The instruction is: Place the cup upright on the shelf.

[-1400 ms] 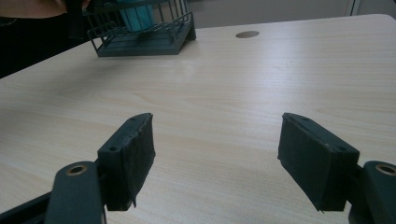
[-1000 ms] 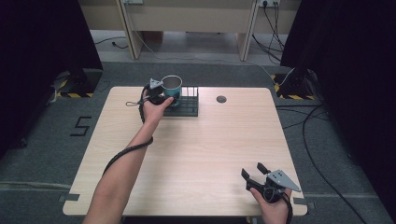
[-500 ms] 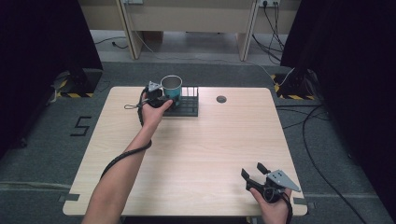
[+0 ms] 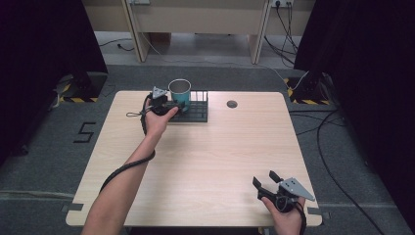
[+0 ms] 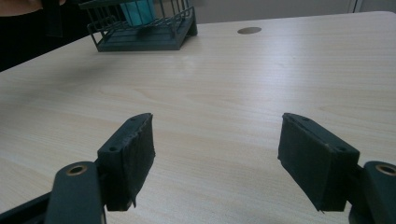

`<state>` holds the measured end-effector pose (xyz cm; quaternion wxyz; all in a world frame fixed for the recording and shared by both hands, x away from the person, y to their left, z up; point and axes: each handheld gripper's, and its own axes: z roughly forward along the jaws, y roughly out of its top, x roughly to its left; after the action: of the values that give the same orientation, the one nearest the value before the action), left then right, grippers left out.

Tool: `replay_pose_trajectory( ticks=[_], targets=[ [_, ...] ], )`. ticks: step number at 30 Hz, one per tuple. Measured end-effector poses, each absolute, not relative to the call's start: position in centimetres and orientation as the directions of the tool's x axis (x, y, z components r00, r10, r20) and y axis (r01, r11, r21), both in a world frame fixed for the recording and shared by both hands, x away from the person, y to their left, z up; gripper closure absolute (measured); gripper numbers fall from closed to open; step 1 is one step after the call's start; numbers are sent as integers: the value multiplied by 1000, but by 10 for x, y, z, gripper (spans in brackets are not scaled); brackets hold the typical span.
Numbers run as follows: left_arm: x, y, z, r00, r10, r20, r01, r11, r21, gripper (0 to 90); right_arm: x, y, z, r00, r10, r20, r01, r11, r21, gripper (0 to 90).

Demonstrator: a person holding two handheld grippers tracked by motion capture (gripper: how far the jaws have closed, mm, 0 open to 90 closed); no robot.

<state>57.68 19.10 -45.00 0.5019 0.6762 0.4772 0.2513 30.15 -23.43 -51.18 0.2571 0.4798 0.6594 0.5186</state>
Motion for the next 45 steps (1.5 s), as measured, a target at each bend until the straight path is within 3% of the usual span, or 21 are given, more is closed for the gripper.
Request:
replay_pose_trajectory(
  ticks=[45],
  targets=[
    [521,231,-452,437,887,-152,387,-33,921,149,302,-235,-512,-398,901,173,375,-12,927,275]
  ],
)
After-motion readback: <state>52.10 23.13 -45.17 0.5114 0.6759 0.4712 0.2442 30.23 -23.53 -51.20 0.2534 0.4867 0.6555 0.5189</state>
